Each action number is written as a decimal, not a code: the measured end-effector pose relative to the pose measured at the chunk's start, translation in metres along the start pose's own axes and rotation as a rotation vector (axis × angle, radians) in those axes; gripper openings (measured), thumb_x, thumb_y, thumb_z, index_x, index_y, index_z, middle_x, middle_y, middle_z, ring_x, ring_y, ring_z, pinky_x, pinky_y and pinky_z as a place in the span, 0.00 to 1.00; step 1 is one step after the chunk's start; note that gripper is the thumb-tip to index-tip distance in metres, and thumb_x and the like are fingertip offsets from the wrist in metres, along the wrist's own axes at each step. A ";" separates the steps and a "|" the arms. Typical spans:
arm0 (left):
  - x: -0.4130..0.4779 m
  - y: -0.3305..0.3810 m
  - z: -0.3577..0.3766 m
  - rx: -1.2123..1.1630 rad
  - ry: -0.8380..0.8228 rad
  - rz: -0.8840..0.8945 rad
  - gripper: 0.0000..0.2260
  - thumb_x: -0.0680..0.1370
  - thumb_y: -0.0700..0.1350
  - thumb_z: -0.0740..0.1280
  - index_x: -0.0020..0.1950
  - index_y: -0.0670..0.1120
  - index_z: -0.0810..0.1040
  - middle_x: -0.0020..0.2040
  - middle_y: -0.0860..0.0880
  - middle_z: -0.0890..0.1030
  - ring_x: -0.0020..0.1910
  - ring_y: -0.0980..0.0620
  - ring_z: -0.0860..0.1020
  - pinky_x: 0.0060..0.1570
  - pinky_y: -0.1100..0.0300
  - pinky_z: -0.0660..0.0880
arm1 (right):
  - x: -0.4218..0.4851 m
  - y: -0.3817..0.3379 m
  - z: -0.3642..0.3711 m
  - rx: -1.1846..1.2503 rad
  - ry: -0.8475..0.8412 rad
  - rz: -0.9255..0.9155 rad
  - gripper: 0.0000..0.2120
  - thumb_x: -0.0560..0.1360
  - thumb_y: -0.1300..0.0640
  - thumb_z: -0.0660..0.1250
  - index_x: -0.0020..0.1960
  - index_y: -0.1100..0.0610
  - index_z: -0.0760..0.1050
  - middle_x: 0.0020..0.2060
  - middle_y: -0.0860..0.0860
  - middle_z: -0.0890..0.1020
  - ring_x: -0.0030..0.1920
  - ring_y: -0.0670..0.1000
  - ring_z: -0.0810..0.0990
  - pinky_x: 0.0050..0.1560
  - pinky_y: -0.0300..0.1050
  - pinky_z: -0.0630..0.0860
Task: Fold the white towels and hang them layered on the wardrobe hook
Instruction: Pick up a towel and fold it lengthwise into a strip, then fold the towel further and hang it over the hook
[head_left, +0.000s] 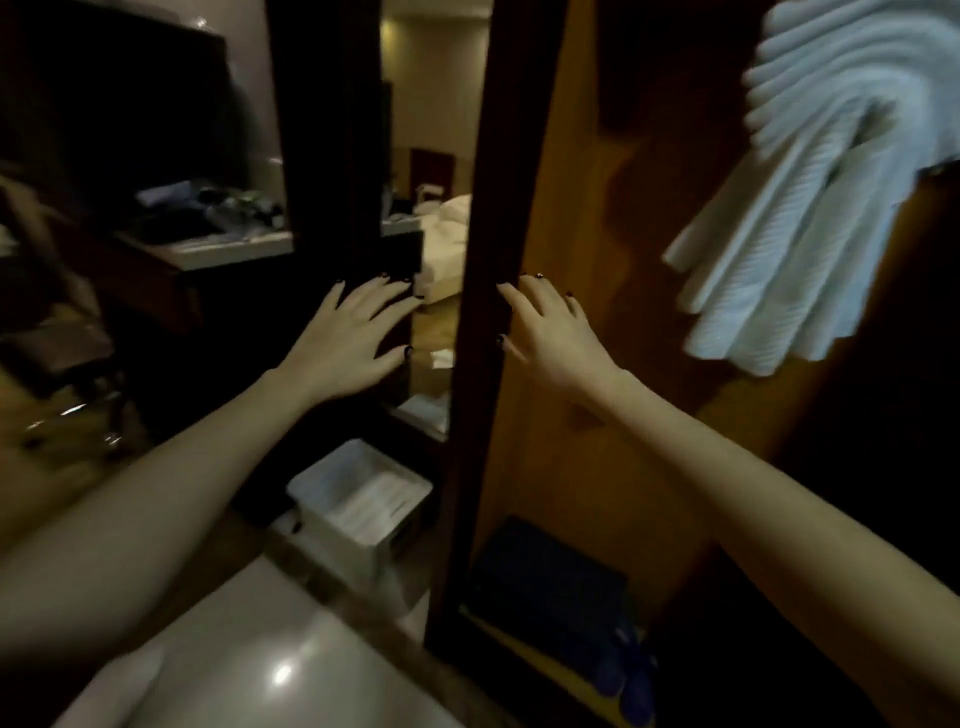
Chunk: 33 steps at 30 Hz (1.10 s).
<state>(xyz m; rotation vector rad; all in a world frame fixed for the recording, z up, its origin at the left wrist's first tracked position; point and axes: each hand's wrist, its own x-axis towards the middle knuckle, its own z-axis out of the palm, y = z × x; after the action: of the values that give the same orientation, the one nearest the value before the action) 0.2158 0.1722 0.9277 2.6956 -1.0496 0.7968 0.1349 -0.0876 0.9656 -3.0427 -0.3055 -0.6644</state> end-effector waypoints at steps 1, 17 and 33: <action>-0.024 -0.014 0.004 0.022 -0.016 -0.038 0.28 0.79 0.55 0.63 0.78 0.51 0.61 0.78 0.48 0.60 0.78 0.46 0.54 0.75 0.40 0.50 | 0.005 -0.019 0.020 0.018 -0.029 -0.029 0.29 0.83 0.48 0.58 0.80 0.52 0.51 0.79 0.57 0.53 0.79 0.58 0.48 0.76 0.63 0.50; -0.341 -0.267 0.083 0.111 -0.279 -0.612 0.32 0.76 0.53 0.67 0.78 0.49 0.61 0.78 0.45 0.62 0.76 0.44 0.61 0.72 0.41 0.57 | 0.125 -0.369 0.326 0.113 -0.433 -0.484 0.31 0.83 0.43 0.52 0.81 0.52 0.45 0.80 0.54 0.50 0.79 0.57 0.47 0.77 0.59 0.48; -0.546 -0.381 0.202 -0.071 -0.726 -1.125 0.33 0.80 0.60 0.58 0.80 0.53 0.47 0.81 0.49 0.51 0.79 0.45 0.51 0.73 0.37 0.49 | 0.145 -0.582 0.550 0.197 -0.900 -0.583 0.32 0.82 0.44 0.56 0.80 0.53 0.46 0.80 0.56 0.51 0.79 0.60 0.48 0.76 0.64 0.49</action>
<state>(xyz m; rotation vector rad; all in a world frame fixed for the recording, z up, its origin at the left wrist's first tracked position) 0.2185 0.7150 0.4921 2.8613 0.4751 -0.4192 0.3787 0.5394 0.5079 -2.8179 -1.1828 0.7629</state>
